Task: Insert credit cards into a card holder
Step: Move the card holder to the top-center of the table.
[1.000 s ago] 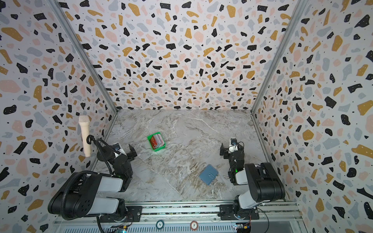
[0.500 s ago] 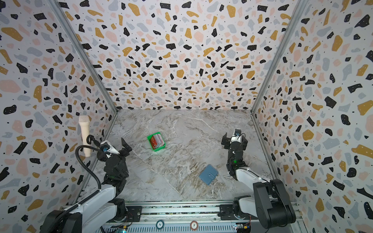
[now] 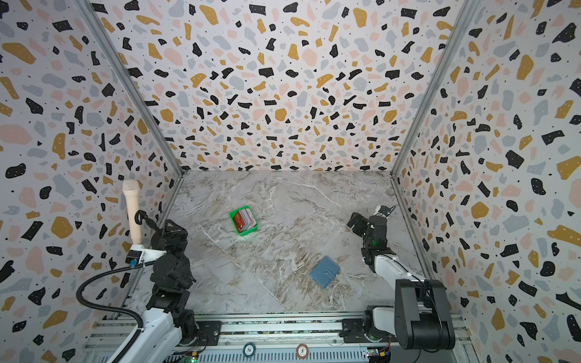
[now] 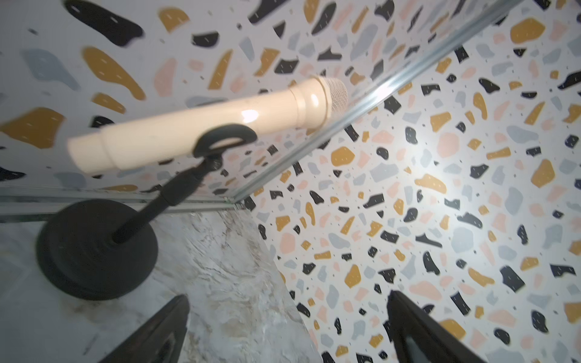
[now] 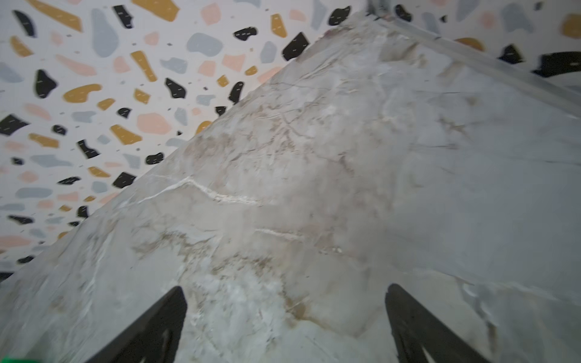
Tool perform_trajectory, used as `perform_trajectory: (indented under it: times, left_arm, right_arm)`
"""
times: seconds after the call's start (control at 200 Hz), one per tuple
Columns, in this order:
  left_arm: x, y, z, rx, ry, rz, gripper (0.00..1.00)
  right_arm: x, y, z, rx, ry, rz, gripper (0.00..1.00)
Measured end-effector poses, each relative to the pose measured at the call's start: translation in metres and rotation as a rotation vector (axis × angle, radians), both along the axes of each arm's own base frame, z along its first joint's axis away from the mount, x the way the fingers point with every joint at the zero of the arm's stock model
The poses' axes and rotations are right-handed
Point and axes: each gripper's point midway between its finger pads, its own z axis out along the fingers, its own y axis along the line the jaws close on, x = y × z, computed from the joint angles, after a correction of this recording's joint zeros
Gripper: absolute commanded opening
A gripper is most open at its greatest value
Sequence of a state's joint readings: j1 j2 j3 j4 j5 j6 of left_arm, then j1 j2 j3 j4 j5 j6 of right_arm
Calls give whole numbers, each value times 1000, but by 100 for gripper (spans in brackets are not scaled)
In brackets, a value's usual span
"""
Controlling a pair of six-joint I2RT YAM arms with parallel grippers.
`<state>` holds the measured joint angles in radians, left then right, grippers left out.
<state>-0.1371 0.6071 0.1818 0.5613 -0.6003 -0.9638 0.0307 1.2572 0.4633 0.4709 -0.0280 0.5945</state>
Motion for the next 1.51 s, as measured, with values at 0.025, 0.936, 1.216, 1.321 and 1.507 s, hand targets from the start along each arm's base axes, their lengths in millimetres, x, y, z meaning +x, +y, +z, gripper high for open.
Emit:
perform_trajectory:
  times: [0.025,0.936,1.216,1.321,1.507]
  left_arm:
    - [7,-7,4,5,9,-41,100]
    - [27,-120,-63,27,361,-701,100]
    - [7,-122,-54,50,322,-728,100]
    - [2,-123,-63,48,345,-738,100]
    - [-3,-124,-83,36,392,-751,100]
  right_arm:
    - [0,6,2,3,-4,26,100]
    - [0,337,26,-128,10,956,99]
    - [36,423,-24,-146,61,1080,99]
    - [43,442,-42,-144,84,1103,99]
    - [42,462,-65,-147,122,1129,99]
